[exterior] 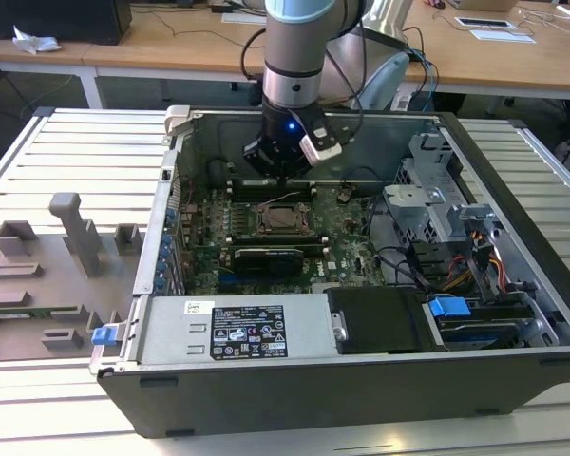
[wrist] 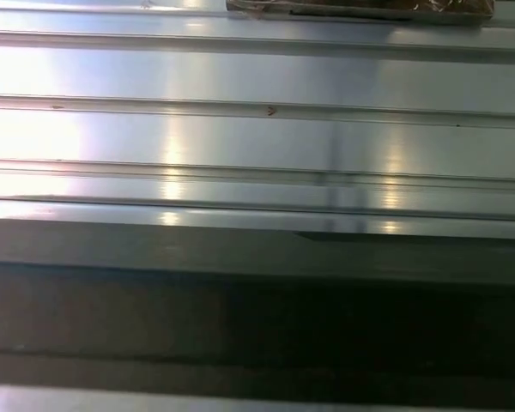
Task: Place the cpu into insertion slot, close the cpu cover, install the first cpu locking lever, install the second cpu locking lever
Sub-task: 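Install the first cpu locking lever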
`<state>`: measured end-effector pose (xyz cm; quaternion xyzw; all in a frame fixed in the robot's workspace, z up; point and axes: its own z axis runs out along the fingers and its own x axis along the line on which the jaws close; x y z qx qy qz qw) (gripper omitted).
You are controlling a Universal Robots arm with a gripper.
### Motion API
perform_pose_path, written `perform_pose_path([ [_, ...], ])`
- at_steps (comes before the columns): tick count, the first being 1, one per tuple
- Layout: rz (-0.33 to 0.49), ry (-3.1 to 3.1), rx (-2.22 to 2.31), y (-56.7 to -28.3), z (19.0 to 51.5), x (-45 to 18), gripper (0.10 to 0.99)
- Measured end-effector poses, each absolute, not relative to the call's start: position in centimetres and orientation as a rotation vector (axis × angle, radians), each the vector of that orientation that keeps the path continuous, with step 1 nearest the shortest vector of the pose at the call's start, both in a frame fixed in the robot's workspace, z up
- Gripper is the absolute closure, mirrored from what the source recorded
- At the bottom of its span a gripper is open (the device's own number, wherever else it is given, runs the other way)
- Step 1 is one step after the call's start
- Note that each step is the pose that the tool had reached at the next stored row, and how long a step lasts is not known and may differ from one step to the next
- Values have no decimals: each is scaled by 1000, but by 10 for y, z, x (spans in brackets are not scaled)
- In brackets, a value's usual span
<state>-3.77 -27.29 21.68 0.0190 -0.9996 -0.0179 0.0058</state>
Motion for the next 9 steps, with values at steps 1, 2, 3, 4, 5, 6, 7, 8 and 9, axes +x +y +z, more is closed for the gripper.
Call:
perform_pose_path([
  [1, -56, -3129, 59, -273, 216, -36, 980],
  [2, -56, -3129, 60, -273, 216, -34, 980],
  [3, -56, -3129, 60, -273, 214, -31, 980],
  [4, -56, -3129, 60, -273, 213, -27, 980],
  [5, -56, -3129, 60, -273, 213, -26, 980],
  [6, -56, -3129, 60, -273, 213, -25, 980],
  [7, -56, -3129, 60, -273, 212, -23, 980],
  [8, -56, -3129, 61, -273, 211, -22, 980],
  [9, -56, -3129, 61, -273, 211, -22, 980],
])
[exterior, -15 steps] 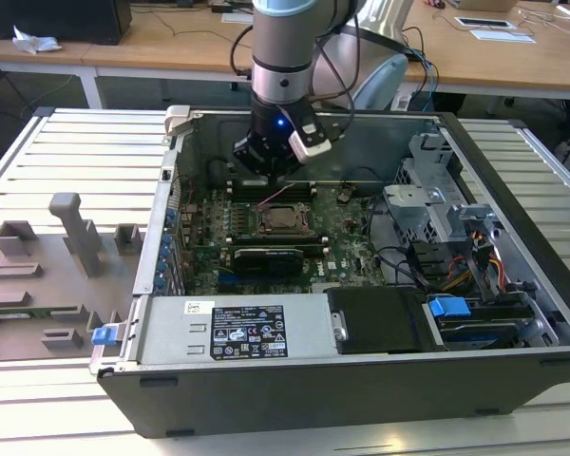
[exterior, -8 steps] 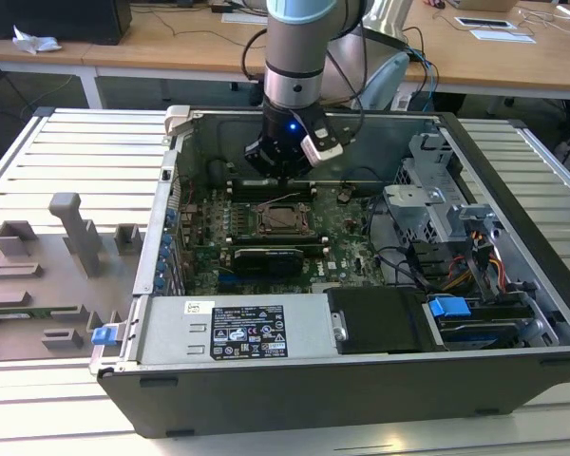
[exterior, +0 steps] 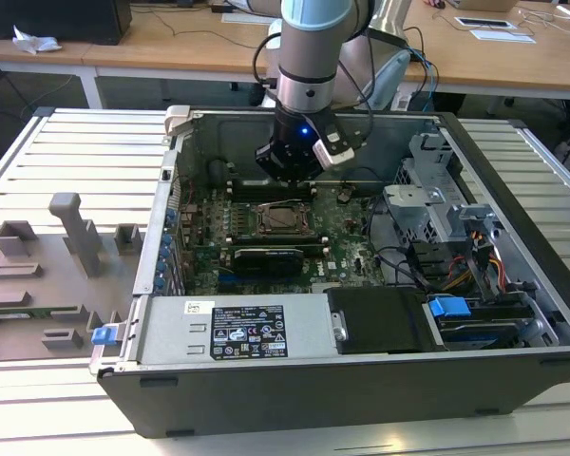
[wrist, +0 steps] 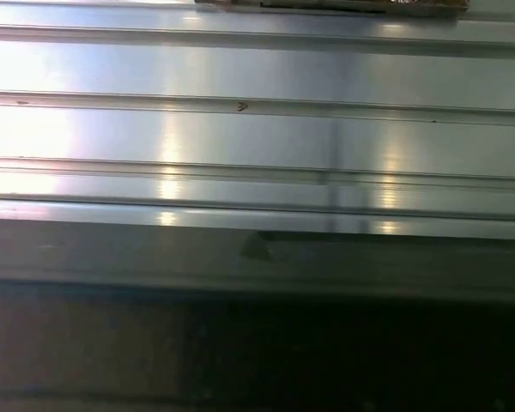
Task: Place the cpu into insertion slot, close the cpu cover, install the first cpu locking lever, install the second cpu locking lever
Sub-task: 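Install the first cpu locking lever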
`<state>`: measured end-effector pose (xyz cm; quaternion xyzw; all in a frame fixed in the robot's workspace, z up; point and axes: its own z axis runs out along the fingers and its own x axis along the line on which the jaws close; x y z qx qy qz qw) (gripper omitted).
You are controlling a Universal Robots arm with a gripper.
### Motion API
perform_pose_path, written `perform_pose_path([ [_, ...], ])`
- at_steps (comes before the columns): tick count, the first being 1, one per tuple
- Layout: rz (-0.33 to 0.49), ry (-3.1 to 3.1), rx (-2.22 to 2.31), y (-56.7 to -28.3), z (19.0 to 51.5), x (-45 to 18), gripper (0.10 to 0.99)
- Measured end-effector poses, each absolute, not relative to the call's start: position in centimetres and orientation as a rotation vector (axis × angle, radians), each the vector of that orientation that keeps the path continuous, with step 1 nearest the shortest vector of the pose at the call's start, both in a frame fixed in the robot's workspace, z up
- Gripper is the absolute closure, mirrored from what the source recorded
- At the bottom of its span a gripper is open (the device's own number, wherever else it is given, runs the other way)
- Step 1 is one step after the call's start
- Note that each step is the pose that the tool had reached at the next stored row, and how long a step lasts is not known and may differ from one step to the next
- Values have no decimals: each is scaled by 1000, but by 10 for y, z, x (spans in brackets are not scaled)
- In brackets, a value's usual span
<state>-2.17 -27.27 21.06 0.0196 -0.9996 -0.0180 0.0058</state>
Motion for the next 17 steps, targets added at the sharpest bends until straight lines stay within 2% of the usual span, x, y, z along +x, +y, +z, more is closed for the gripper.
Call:
perform_pose_path([
  [17, -70, -3128, 86, -273, 202, -20, 980],
])
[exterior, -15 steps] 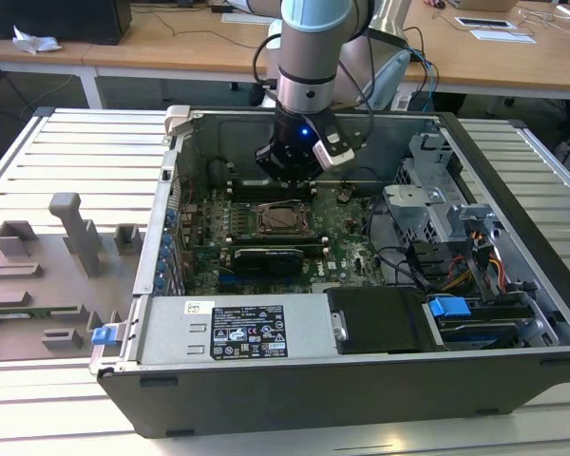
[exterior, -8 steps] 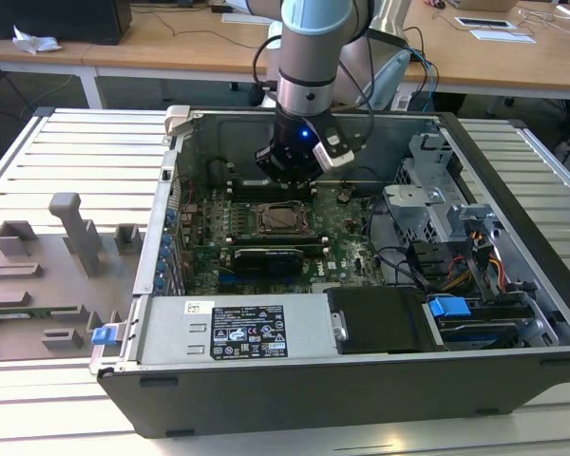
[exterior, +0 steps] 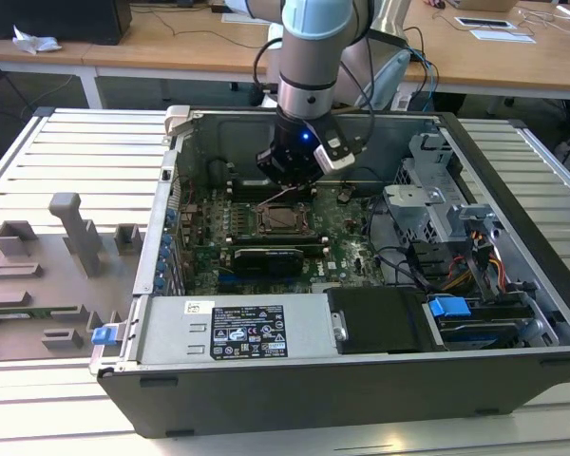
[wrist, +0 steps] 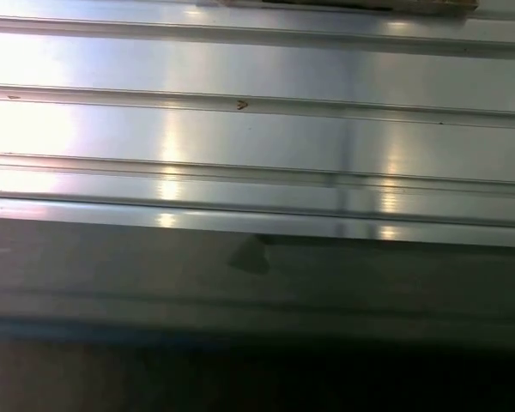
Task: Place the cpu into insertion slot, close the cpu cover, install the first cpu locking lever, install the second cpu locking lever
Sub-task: 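Install the first cpu locking lever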
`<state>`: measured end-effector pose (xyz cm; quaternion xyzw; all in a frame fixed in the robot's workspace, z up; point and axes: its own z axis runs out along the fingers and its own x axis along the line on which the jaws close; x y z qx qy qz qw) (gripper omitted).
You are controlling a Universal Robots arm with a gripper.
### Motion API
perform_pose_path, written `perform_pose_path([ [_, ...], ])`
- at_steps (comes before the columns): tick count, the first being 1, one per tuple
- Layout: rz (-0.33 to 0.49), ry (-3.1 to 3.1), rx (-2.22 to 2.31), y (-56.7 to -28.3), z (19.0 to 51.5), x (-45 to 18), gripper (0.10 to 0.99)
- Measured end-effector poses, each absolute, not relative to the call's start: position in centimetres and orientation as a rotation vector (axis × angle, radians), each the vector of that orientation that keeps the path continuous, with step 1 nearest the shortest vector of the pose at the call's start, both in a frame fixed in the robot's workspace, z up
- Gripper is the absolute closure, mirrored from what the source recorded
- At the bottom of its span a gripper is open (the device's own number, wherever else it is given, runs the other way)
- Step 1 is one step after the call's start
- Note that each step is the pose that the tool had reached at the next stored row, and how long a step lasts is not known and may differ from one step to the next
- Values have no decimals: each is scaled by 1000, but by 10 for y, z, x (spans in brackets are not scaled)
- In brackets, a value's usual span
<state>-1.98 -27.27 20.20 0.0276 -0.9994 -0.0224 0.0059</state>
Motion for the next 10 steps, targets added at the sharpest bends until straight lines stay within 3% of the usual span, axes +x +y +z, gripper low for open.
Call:
perform_pose_path([
  [5, -75, -3129, 92, -273, 203, -19, 980],
  [10, -71, -3128, 92, -273, 231, -20, 980],
])
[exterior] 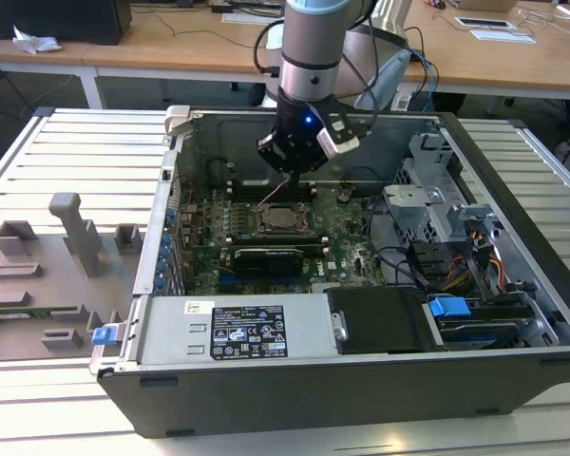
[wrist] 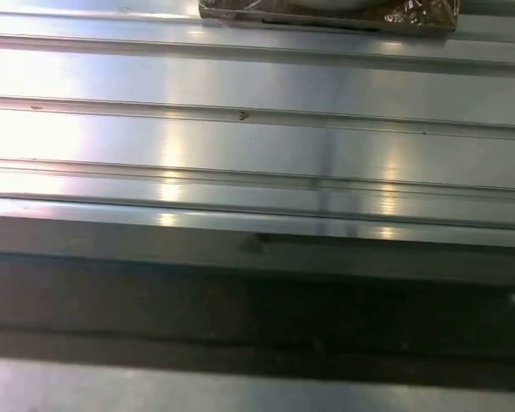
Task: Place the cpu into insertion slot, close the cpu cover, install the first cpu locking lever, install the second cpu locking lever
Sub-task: 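Install the first cpu locking lever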
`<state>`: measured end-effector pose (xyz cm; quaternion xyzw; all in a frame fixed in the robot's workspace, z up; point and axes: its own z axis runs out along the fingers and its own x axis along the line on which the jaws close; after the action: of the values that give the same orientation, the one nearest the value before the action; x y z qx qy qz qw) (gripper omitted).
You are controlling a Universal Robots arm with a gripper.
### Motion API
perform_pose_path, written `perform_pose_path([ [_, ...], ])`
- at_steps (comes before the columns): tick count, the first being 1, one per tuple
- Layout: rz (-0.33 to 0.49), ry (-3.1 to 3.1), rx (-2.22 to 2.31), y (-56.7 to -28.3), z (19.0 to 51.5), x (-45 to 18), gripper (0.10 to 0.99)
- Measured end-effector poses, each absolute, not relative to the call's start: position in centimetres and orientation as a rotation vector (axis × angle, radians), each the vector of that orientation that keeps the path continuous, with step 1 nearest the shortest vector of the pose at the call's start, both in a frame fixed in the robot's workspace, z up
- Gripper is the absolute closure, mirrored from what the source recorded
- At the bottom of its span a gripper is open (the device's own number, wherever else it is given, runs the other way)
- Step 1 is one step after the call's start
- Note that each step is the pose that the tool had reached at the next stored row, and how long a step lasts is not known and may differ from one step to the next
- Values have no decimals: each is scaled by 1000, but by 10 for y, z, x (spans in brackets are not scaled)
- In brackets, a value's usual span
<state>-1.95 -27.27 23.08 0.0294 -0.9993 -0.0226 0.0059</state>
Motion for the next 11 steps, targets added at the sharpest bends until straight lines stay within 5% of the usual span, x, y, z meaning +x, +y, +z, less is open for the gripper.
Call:
perform_pose_path([
  [11, -72, -3128, 92, -273, 263, -27, 980],
])
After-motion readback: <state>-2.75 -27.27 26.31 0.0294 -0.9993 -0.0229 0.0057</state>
